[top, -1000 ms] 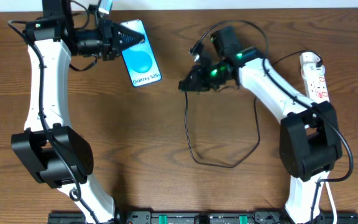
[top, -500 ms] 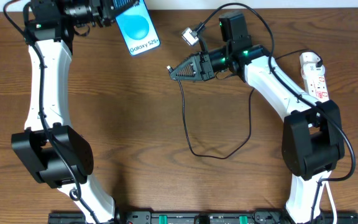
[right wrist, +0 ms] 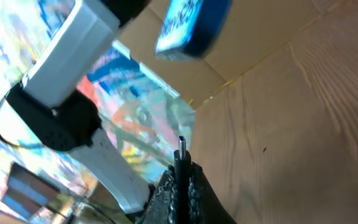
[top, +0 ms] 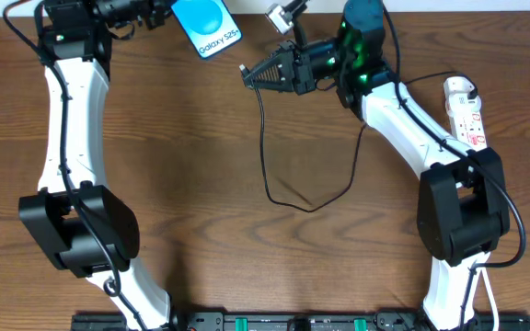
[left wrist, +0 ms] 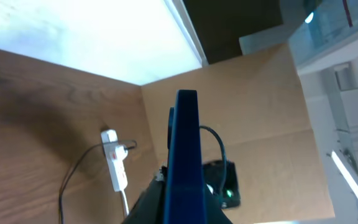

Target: Plug charger to phone and switch on socket

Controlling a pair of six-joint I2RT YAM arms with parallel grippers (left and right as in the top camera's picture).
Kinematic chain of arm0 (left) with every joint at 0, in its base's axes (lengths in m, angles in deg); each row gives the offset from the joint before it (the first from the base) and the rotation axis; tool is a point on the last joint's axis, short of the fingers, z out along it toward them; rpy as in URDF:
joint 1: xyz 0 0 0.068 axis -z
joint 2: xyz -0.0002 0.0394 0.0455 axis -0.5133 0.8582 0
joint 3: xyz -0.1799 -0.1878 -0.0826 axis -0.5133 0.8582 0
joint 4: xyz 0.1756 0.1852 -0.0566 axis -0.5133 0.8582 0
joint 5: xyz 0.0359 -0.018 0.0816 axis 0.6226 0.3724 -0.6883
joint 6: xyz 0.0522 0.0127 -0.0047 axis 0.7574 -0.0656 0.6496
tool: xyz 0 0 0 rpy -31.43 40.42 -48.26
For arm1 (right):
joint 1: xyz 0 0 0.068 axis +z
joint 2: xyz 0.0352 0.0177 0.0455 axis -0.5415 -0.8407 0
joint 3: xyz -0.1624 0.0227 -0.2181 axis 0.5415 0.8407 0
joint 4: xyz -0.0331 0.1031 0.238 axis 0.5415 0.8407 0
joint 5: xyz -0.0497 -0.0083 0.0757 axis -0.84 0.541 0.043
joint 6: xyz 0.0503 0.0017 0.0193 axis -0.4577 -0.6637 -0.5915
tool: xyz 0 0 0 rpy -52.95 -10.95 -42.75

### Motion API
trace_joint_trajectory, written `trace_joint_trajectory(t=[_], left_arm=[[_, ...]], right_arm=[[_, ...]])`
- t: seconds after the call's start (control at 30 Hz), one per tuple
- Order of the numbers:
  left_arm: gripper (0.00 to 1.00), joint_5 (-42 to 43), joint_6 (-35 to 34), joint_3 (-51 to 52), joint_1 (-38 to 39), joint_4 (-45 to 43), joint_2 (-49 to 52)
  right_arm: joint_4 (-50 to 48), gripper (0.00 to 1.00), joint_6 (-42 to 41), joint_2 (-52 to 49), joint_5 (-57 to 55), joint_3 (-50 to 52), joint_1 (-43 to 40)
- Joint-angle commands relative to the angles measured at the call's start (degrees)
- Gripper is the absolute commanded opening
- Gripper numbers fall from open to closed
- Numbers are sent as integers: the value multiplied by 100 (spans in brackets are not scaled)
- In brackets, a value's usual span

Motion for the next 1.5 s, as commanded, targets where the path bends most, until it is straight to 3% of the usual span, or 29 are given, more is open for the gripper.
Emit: trace_joint_trajectory(t=[0.0,0.67,1.07,1.47], left_arm=[[7,-343,254,-116,179,-85,-44],[8,-216,767,-116,372,-474,-44],[7,240,763,-116,374,-472,-44],[7,157,809,-116,361,-474,-44]], right_arm=[[-273,1,-1038,28,-321,-66,-2],[-691,1,-1338,28,-297,-66,-2],[-693,1,-1333,28,-249,-66,-9],[-715,1,-1292,28,-229,-66,-81]])
